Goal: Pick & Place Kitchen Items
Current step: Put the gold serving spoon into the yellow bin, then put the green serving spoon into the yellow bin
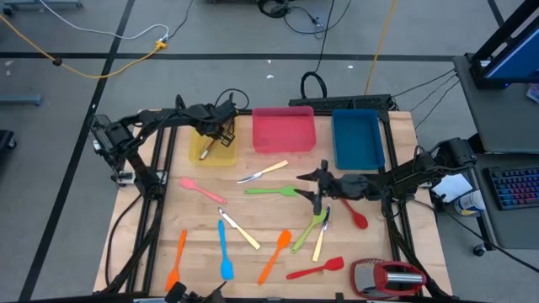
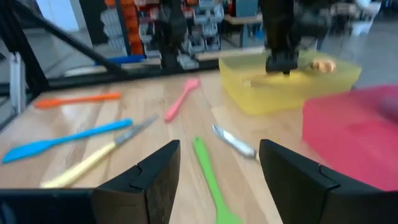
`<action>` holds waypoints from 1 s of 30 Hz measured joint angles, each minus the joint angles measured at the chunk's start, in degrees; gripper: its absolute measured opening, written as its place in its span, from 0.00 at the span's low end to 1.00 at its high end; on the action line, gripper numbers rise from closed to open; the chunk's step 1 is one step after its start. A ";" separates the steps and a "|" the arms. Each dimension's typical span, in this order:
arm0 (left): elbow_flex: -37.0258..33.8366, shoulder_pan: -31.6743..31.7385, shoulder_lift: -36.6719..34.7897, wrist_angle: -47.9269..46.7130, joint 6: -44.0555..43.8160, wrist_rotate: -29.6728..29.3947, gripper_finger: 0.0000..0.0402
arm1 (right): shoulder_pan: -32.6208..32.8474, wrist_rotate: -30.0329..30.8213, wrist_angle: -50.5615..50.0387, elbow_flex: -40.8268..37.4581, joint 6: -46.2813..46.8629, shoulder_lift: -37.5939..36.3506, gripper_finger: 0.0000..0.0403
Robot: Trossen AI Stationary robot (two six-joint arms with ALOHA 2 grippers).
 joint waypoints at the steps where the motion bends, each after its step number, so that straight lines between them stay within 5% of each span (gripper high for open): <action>1: 0.00 0.00 0.00 0.02 0.06 0.00 0.15 | 0.01 -0.06 -1.08 0.00 0.51 0.02 0.53; 7: 0.00 0.00 0.00 0.00 1.14 0.00 0.21 | 0.00 -1.68 -6.13 -0.02 0.80 0.02 0.53; 17: 0.20 -1.07 -1.05 -0.20 2.98 -0.02 0.22 | 0.04 -16.98 -5.59 -0.02 -1.90 0.02 0.53; 22: 0.28 -3.09 -5.16 -0.52 3.02 0.00 0.22 | 0.28 -24.16 -6.37 0.06 -1.83 0.02 0.53; 30: 0.28 -7.15 -15.65 -0.05 2.38 -0.01 0.22 | 5.50 -26.88 -18.69 6.96 -3.47 0.23 0.53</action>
